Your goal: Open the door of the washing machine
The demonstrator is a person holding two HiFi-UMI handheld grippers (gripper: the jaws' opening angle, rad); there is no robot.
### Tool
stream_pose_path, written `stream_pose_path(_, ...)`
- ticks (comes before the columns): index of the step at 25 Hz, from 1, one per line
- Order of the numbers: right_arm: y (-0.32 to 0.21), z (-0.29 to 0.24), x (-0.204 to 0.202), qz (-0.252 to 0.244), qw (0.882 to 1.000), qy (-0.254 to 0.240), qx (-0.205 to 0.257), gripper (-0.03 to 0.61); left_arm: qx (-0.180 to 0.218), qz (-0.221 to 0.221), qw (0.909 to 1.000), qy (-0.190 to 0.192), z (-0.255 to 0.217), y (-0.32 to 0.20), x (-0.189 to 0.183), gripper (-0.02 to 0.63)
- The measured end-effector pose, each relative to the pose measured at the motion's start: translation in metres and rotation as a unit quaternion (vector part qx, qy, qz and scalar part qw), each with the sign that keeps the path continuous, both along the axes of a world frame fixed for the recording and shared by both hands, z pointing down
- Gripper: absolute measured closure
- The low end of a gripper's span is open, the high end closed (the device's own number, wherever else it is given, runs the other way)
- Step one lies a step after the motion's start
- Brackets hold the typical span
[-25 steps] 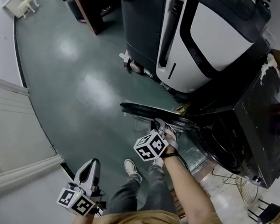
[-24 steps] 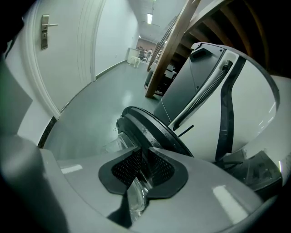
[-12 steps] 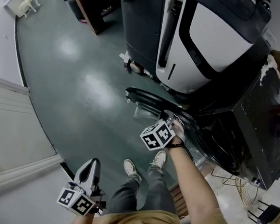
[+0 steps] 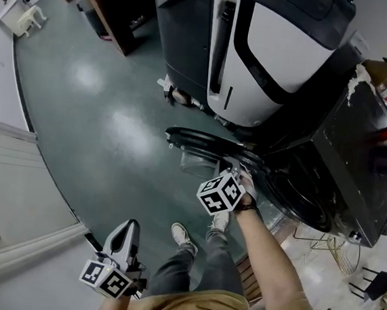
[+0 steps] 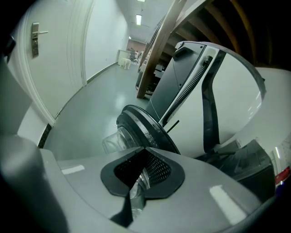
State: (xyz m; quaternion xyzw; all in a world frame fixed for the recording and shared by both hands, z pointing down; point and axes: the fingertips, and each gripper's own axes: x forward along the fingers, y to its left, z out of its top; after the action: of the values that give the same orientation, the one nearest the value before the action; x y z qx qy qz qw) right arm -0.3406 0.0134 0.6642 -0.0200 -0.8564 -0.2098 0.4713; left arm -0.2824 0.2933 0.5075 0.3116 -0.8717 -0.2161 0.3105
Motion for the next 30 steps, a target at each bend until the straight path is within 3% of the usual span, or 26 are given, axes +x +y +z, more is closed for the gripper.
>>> stream_pose_path(8, 0.005, -0.038, 0.093, 0.048, 0.998, -0.020, -0.027, 0.575, 0.038, 0.092, 0.9950, -0.008, -0.007, -0.030, 0.017, 0.554)
stream_pose_path(13, -0.019, -0.071, 0.162, 0.102, 0.993, -0.044, -0.035, 0.575, 0.047, 0.148, 0.9878, -0.011, -0.022, -0.071, 0.041, 0.554)
stream_pose_path(19, -0.073, -0.112, 0.260, 0.177, 0.981, -0.077, -0.023, 0.575, 0.056, 0.208, 0.9762, -0.025, -0.040, -0.131, 0.081, 0.554)
stream_pose_path(30, -0.131, -0.172, 0.442, 0.271, 0.953, -0.134, -0.006, 0.574, 0.074, 0.252, 0.9624, -0.068, -0.086, -0.219, 0.166, 0.554)
